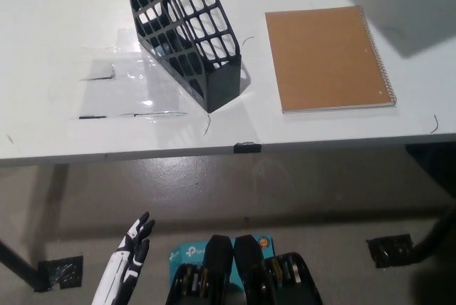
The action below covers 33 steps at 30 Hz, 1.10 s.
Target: Use the right hand to pick up a book from the book holder on the left side and put it on another book on the right side
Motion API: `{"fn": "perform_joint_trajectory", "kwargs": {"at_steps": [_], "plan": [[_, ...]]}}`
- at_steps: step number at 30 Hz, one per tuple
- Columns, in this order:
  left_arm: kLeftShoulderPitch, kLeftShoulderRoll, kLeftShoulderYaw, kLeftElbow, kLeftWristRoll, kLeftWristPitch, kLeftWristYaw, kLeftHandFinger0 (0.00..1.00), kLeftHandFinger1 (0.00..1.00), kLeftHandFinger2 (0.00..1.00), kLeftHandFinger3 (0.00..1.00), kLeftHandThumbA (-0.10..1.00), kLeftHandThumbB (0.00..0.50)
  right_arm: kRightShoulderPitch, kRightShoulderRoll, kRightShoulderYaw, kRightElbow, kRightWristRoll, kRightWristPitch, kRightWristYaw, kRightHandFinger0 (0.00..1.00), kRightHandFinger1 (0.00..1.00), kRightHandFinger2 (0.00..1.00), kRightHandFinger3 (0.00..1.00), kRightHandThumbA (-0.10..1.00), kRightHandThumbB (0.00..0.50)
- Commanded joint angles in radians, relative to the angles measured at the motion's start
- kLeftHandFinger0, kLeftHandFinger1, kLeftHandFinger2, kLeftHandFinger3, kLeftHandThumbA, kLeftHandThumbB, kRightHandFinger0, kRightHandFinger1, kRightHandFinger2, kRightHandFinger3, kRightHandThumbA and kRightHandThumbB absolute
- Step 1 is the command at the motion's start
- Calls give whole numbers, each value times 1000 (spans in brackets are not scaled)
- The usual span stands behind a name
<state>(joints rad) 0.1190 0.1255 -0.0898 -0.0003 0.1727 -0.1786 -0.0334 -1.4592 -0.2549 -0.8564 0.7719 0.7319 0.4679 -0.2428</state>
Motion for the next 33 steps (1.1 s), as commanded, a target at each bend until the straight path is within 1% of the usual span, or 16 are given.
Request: {"fn": "perform_joint_trajectory", "kwargs": {"at_steps": [1, 5, 7, 9, 10, 12, 13, 16, 18, 19, 20, 25, 29, 30, 32, 33], "plan": [[1, 0, 7, -15, -10, -61, 9, 1000, 1000, 1000, 1000, 1000, 0, -52, -14, -7, 1, 90, -1, 35, 0, 268, 711, 1000, -100, 20], [1, 2, 2, -15, 9, -69, 11, 1000, 1000, 1000, 1000, 1000, 0, -7, 16, 17, 12, 64, -54, 47, 0, 277, 742, 1000, -100, 30], [0, 2, 1, -17, 9, -61, 8, 1000, 1000, 1000, 1000, 1000, 5, 7, 21, 13, 35, 78, -39, 67, 0, 268, 725, 1000, -100, 4], [-3, 2, 0, -15, 12, -63, 8, 1000, 1000, 1000, 1000, 1000, 5, 19, 27, 21, 52, 72, -41, 74, 0, 268, 713, 1000, -100, 12], [-4, 3, 1, -14, 12, -67, 8, 1000, 1000, 1000, 1000, 1000, 2, 27, 28, 46, 60, 44, -47, 70, 0, 232, 669, 1000, -100, 30], [-5, 4, -1, -21, 10, -51, 1, 1000, 1000, 1000, 1000, 1000, 7, 36, 35, 52, 106, 43, -75, 89, 0, 169, 649, 1000, -100, 25], [-4, 3, 0, -22, 8, -53, 1, 1000, 1000, 1000, 1000, 1000, 0, 41, 38, 51, 126, 53, -71, 104, 0, 161, 642, 1000, -100, 13], [-6, 0, 3, -25, 3, -53, 3, 1000, 1000, 1000, 1000, 1000, 0, 55, 48, 62, 181, 48, -101, 138, 0, 135, 614, 1000, -100, 20], [-8, 1, 4, -29, 3, -50, 2, 1000, 1000, 1000, 1000, 1000, 0, 52, 44, 66, 209, 45, -111, 141, 0, 117, 612, 1000, -100, 30], [-9, 3, 4, -33, 2, -38, -2, 1000, 1000, 1000, 1000, 1000, 17, 52, 43, 67, 233, 42, -123, 143, 0, 117, 618, 1000, -100, 37], [-13, 5, 5, -31, -1, -38, -4, 1000, 1000, 1000, 1000, 1000, 17, 50, 38, 63, 264, 44, -131, 147, 0, 99, 612, 1000, -100, 26], [-23, 4, 11, -18, -4, -68, 5, 1000, 1000, 1000, 1000, 1000, 0, 54, 23, 66, 338, 39, -149, 155, 0, 89, 620, 1000, -100, 27], [-22, 4, 8, -22, 7, -62, 6, 1000, 1000, 1000, 1000, 1000, 4, 74, 11, 84, 380, 20, -165, 185, 0, 92, 630, 1000, -100, 35], [-22, 5, 8, -23, 6, -56, 4, 1000, 1000, 1000, 1000, 1000, 10, 76, 9, 89, 387, 13, -176, 178, 0, 102, 633, 1000, -100, 49], [-26, 4, 10, -18, 4, -59, 5, 1000, 1000, 1000, 1000, 1000, 10, 85, 4, 86, 393, 18, -170, 175, 0, 85, 620, 1000, -100, 30], [-26, 3, 11, -19, 3, -58, 5, 1000, 1000, 1000, 1000, 1000, 11, 87, 2, 85, 396, 18, -172, 171, 0, 80, 618, 1000, -100, 35]]}}
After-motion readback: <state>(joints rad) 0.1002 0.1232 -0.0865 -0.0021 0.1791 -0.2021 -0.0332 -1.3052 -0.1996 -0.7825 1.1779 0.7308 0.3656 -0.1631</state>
